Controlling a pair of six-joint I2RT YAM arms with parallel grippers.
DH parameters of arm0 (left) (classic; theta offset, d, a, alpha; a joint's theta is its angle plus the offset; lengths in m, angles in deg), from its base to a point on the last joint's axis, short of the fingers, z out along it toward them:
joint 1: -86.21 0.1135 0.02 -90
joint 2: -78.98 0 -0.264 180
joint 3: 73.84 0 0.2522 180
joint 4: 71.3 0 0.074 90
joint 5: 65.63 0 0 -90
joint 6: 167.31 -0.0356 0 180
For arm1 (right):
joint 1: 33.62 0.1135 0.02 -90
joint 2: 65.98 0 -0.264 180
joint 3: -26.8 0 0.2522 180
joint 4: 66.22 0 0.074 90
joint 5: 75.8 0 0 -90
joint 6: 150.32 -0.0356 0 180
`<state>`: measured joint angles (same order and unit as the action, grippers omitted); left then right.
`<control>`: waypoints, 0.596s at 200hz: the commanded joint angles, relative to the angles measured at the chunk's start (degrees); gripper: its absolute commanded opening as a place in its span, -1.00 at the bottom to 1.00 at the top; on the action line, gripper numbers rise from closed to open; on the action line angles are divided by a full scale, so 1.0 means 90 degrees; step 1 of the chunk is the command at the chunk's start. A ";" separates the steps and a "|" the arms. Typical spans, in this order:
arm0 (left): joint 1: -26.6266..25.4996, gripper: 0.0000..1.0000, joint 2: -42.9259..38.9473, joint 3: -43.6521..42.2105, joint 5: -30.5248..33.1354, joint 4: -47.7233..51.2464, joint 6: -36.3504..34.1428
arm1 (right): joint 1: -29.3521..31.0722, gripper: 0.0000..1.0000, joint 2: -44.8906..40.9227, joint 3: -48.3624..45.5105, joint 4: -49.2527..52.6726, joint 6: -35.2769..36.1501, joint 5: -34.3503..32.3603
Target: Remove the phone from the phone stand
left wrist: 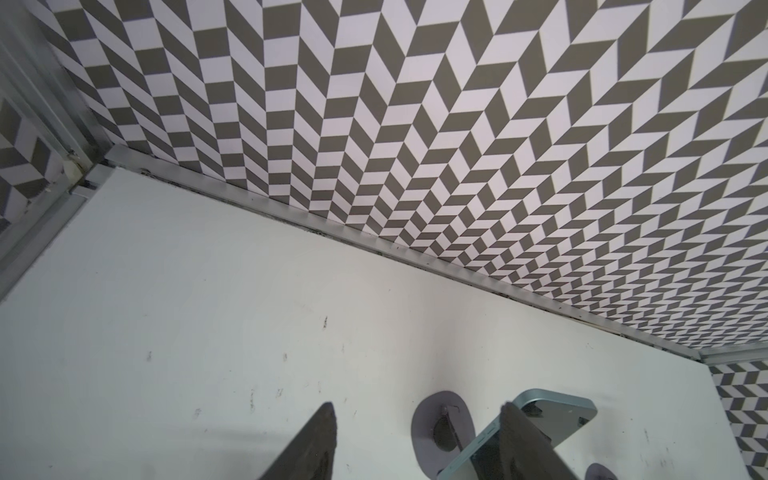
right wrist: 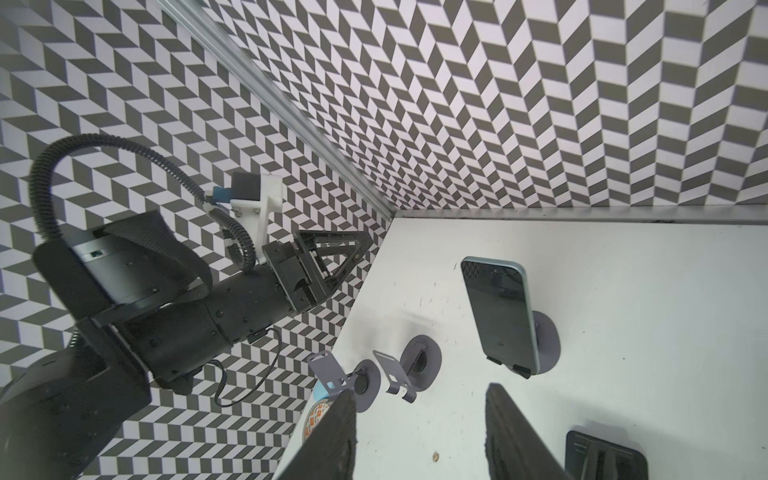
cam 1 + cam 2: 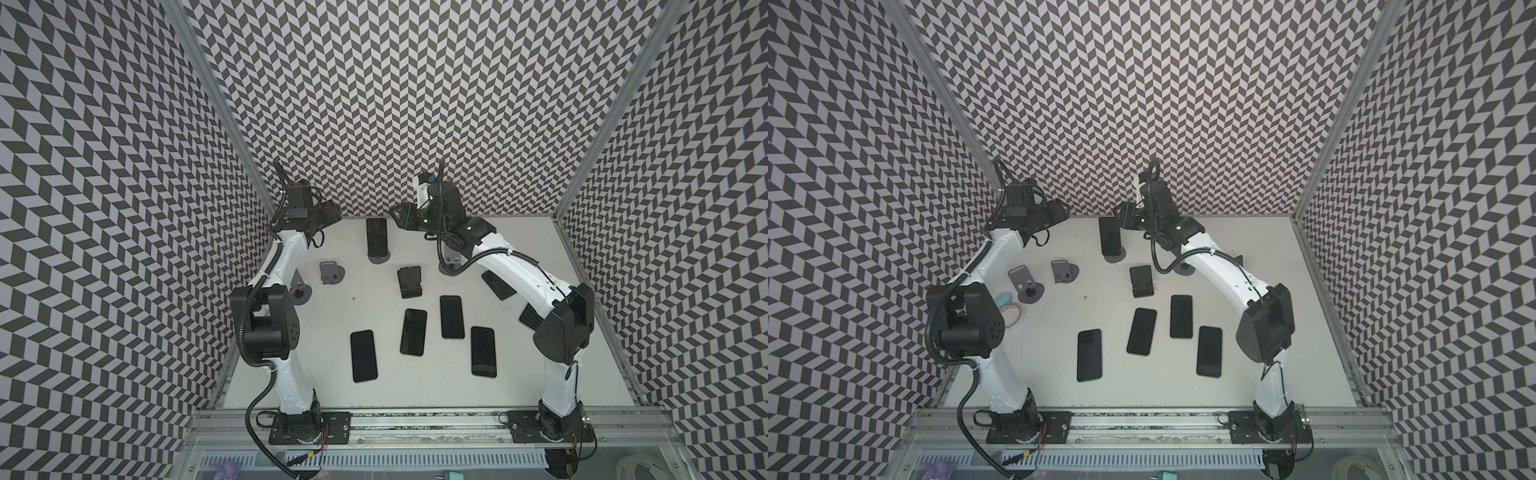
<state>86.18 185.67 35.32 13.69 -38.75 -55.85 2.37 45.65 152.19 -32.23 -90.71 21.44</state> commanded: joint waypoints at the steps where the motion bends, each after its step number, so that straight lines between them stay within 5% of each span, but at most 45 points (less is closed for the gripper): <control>1: -0.0260 0.49 -0.0329 0.0193 0.0384 -0.0510 -0.0448 | -0.0133 -0.01 -0.0245 -0.0060 -0.0057 0.0186 0.0030; 63: -0.0849 0.99 -0.0322 0.0231 0.0720 -0.1243 -0.1422 | -0.0394 0.00 -0.0358 -0.0215 -0.0058 0.0278 0.0015; 119: -0.1057 1.00 -0.0088 0.0455 0.0805 -0.1327 -0.1874 | -0.0497 0.00 -0.0307 -0.0168 -0.0070 0.0292 0.0064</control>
<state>77.05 184.52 36.69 19.46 -48.59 -69.56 -1.68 44.93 150.64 -31.01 -88.87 21.51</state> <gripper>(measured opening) 0.999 0.500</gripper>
